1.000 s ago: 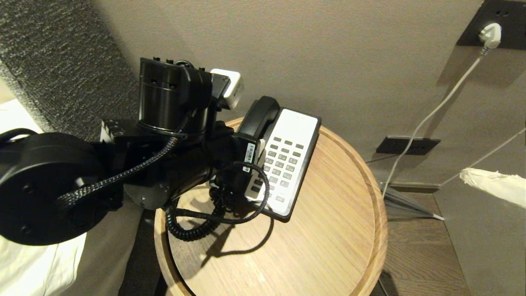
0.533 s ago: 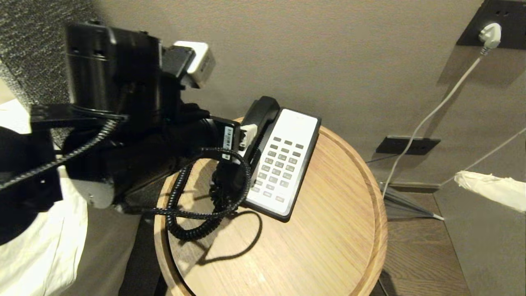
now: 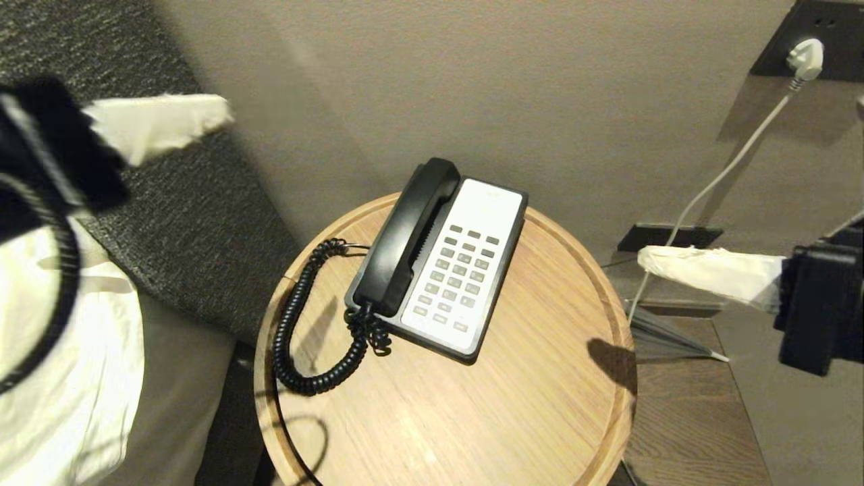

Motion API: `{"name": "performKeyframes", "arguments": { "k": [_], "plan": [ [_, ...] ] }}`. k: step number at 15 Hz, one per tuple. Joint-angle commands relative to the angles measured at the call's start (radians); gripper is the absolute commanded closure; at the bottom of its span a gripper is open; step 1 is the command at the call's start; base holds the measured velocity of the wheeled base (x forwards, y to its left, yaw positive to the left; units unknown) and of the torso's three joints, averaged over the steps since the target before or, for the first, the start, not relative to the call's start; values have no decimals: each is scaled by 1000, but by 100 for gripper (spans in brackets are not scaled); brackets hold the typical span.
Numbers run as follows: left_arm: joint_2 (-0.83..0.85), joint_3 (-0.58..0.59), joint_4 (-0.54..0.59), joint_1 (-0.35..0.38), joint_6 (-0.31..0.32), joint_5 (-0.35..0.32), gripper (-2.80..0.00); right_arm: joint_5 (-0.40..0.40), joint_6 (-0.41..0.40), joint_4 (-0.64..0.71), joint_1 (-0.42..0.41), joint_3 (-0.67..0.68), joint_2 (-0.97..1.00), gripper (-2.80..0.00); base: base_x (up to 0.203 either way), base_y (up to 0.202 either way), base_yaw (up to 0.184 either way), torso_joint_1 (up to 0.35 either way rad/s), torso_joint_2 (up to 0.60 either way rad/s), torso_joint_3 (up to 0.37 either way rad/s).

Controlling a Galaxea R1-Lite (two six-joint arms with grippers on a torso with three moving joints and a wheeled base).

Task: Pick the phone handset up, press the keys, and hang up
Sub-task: End the call using the dial pad

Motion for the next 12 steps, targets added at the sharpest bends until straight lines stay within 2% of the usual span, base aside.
{"name": "performKeyframes", "arguments": {
  "k": [1, 5, 12],
  "plan": [
    [-191, 1, 3, 35, -62, -25, 0, 28, 0, 0, 42, -83, 157, 0, 0, 0, 0, 0, 0, 0],
    [-343, 118, 12, 97, -111, -102, 0, 58, -1, -50, 65, -106, 312, 0, 0, 0, 0, 0, 0, 0],
    [-414, 180, 20, 101, -133, -107, 0, 44, -6, -65, 66, -99, 409, 0, 0, 0, 0, 0, 0, 0]
  ]
}}
